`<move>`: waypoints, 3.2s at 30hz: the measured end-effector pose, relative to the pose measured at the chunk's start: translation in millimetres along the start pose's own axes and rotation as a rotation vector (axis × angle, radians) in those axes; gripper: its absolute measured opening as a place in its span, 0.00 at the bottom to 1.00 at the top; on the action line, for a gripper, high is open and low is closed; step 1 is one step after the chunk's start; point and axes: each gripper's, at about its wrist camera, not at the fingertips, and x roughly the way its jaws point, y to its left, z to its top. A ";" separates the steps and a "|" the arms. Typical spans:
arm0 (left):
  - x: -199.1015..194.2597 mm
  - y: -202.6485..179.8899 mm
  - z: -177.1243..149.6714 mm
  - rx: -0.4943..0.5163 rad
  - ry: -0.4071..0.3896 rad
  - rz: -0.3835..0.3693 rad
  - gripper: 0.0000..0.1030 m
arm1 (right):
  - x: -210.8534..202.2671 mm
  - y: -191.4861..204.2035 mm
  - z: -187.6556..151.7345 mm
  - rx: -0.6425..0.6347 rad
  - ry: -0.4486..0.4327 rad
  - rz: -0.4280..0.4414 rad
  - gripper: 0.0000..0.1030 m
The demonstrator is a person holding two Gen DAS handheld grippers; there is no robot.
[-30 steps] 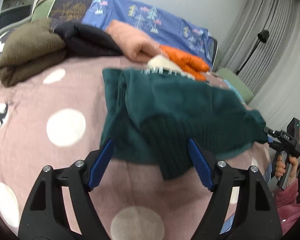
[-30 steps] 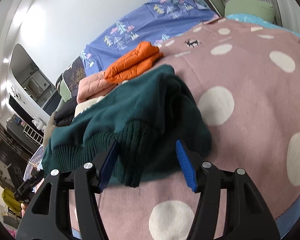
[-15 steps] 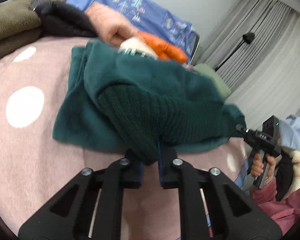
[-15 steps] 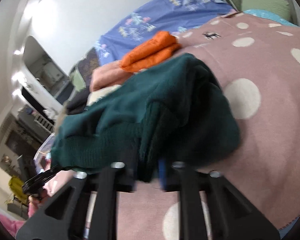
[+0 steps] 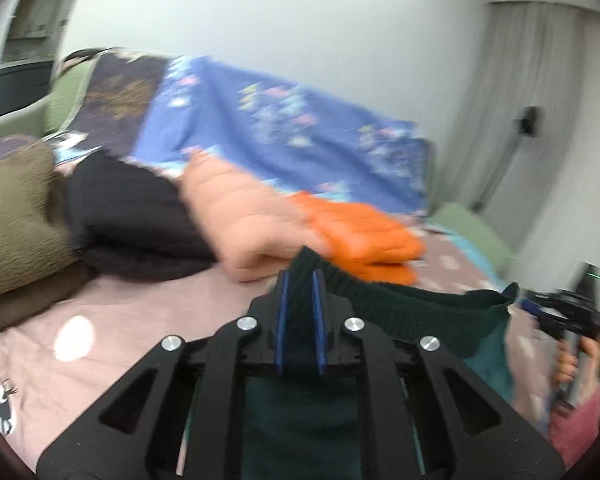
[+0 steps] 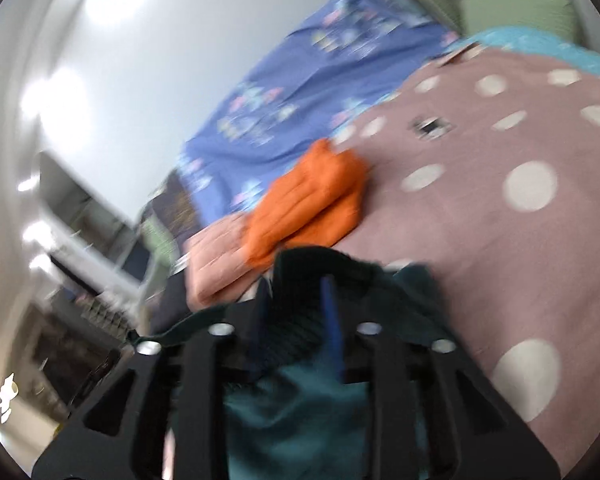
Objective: Fold large clothes
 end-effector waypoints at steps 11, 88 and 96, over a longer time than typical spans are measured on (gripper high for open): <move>70.8 37.0 -41.8 -0.003 0.261 -0.006 0.70 | 65.7 -27.2 -19.8 -0.238 0.195 -0.181 0.74; 100.8 -46.7 -56.8 0.193 0.178 0.172 0.80 | 125.2 136.2 -124.2 -0.594 0.109 -0.241 0.69; 121.1 -8.6 -80.0 0.096 0.236 0.101 0.89 | 166.0 118.2 -165.1 -0.653 0.216 -0.277 0.72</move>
